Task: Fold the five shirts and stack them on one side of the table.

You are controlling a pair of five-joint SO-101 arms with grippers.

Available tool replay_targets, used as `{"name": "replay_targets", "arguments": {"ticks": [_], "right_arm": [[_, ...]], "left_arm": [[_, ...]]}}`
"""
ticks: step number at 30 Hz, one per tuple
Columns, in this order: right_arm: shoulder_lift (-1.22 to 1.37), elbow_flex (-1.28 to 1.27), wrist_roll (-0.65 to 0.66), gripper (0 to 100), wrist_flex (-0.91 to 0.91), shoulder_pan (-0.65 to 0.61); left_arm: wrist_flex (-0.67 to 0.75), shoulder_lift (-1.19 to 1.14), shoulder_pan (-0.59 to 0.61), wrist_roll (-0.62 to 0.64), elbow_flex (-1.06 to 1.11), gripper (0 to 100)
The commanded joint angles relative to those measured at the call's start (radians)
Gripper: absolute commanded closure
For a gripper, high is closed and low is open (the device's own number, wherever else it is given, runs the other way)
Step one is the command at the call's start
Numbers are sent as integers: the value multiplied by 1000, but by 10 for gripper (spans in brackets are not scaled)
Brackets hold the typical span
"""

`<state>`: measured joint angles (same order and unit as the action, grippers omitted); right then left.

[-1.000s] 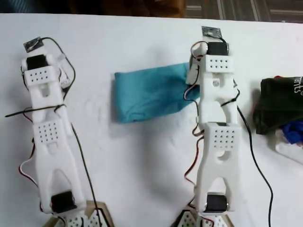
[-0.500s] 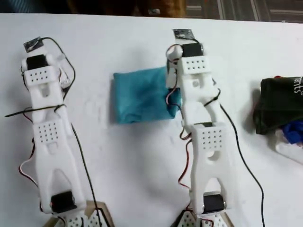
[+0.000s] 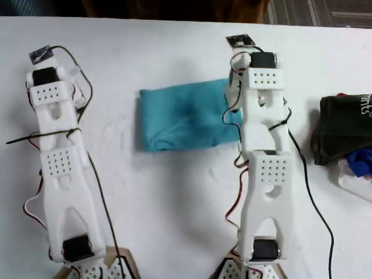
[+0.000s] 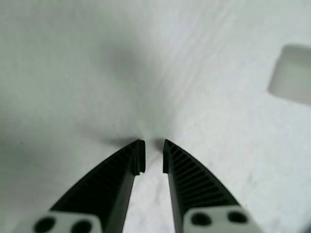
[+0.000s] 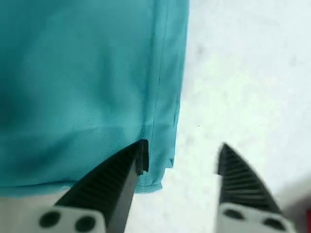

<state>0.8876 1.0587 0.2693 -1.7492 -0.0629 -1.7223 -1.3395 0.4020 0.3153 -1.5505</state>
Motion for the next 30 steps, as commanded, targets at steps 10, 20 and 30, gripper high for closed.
{"name": "replay_targets", "arguments": {"ticks": [10,20,30], "right_arm": [[-88,17,12,957,82,-163],[168,17,20,980,302,-303],[196,95,21,980,297,-390]], "left_arm": [[9,8,-12,-12,-22,913],[9,8,-12,-12,-22,913],[9,8,-12,-12,-22,913]]}}
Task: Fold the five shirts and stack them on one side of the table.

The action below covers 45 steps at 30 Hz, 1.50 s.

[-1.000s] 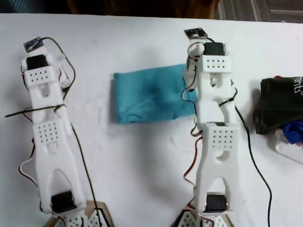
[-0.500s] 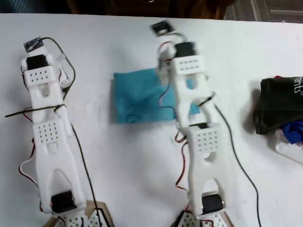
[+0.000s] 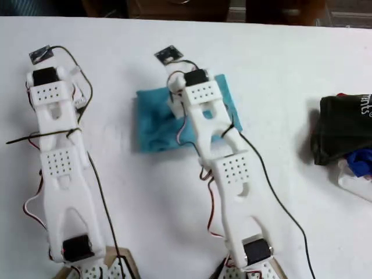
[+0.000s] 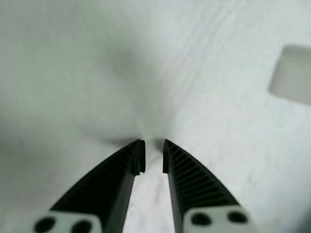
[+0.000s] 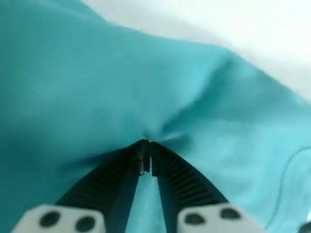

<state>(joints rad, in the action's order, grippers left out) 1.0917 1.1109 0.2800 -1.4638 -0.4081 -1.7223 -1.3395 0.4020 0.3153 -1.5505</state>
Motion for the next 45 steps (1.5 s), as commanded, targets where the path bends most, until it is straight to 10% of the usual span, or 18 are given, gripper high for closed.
{"name": "replay_targets", "arguments": {"ticks": [1,20,45], "right_arm": [[-7,48,11,980,12,-54],[-88,293,95,980,-116,4],[168,342,132,980,159,-197]], "left_arm": [[9,8,-12,-12,-22,913],[9,8,-12,-12,-22,913],[9,8,-12,-12,-22,913]]}}
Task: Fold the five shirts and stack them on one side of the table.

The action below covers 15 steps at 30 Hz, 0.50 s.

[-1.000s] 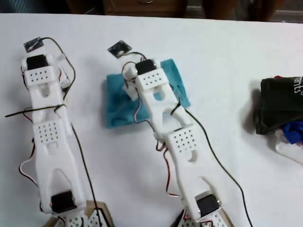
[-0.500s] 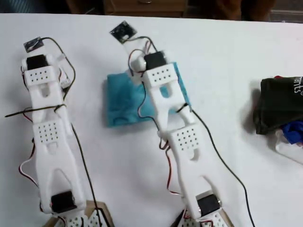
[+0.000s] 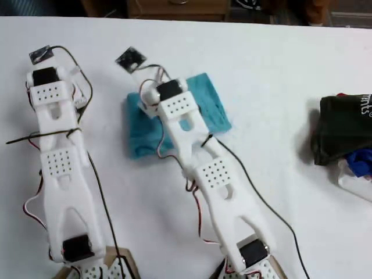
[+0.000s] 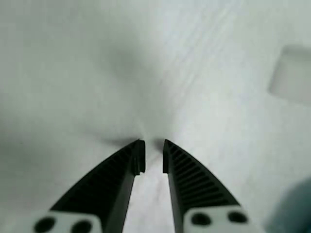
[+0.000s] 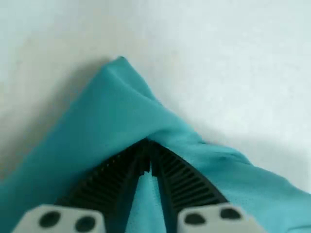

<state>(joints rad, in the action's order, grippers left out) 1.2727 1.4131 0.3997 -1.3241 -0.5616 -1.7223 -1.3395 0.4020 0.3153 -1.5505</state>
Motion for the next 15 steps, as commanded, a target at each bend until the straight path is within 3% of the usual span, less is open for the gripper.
{"name": "replay_targets", "arguments": {"ticks": [1,15], "right_arm": [[-13,40,12,980,22,-53],[-62,86,11,980,-39,-48]], "left_arm": [[9,8,-12,-12,-22,913],[9,8,-12,-12,-22,913]]}}
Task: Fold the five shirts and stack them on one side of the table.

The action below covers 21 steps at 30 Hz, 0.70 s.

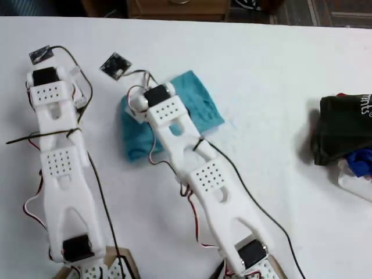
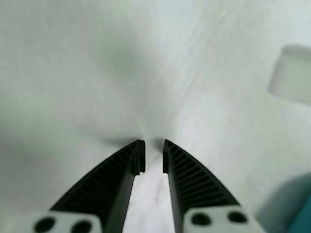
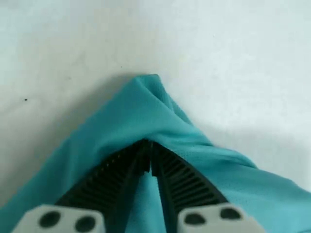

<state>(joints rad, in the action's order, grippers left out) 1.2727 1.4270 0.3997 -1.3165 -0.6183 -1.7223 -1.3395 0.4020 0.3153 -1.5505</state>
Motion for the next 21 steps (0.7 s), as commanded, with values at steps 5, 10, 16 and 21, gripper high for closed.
{"name": "replay_targets", "arguments": {"ticks": [5,10,16,21], "right_arm": [[-168,195,11,978,-220,91],[-243,239,8,978,-387,239],[-291,117,3,939,-458,389],[-394,-232,11,789,-456,426]], "left_arm": [[9,8,-15,-12,-22,913],[9,8,-17,-12,-22,913],[9,8,-17,-12,-22,913],[9,8,-17,-12,-22,913]]}}
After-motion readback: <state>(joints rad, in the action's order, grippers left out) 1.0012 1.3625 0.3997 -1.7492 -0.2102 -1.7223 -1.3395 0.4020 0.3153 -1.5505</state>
